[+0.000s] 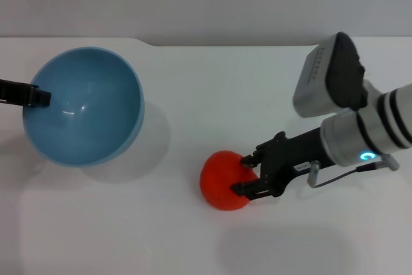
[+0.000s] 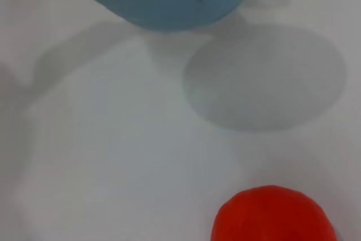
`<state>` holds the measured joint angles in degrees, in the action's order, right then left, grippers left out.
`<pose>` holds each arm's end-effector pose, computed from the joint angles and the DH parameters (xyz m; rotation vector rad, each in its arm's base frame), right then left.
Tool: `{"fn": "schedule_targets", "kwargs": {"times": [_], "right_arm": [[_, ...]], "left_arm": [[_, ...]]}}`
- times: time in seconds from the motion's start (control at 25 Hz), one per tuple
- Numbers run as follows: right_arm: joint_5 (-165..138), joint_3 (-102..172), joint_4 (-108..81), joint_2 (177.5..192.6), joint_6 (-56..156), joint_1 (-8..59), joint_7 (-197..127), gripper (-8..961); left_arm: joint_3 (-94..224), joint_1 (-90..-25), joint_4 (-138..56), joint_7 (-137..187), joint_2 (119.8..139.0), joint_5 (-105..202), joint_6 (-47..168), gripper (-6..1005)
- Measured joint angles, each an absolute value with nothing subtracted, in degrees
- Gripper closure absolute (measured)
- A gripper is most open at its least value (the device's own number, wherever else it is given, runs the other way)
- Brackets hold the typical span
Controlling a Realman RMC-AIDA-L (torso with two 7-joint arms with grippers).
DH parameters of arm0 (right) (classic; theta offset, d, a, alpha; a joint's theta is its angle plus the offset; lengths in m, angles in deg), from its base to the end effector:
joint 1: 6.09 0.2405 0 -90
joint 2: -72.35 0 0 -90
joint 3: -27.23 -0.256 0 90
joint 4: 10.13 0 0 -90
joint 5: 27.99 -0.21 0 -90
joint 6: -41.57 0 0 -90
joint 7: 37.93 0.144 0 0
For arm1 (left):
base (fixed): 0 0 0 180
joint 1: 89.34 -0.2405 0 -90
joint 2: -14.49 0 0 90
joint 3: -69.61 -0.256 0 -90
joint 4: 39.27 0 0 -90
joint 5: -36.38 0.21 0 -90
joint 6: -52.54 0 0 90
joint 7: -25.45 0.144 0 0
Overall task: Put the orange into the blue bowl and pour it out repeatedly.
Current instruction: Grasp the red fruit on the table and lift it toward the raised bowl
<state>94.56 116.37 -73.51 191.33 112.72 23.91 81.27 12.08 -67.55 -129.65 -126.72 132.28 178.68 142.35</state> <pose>0.1846 0.3354 -0.0689 -2.9407 0.5626 -0.0867 -0.2360 0.3372 0.1033 -2.1751 -1.3010 0.0181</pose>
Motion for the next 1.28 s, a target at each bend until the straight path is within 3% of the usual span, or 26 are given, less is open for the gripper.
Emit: {"fn": "schedule_targets", "kwargs": {"times": [0.56, 0.92, 1.28], "right_arm": [[90.07, 122.93, -62.62, 191.29, 102.46, 26.60, 81.43, 439], [89.77, 119.01, -66.72, 191.12, 103.22, 22.91, 80.89, 608], [89.63, 109.38, -79.03, 191.11, 109.40, 14.42, 78.97, 742]], "left_arm": [[6.55, -65.88, -129.75, -126.89, 132.35, 178.74, 141.95, 1000], [4.65, -64.27, -129.20, -126.93, 132.41, 178.78, 141.61, 1000], [0.29, -62.24, -126.93, -126.96, 132.44, 179.20, 140.41, 999]]}}
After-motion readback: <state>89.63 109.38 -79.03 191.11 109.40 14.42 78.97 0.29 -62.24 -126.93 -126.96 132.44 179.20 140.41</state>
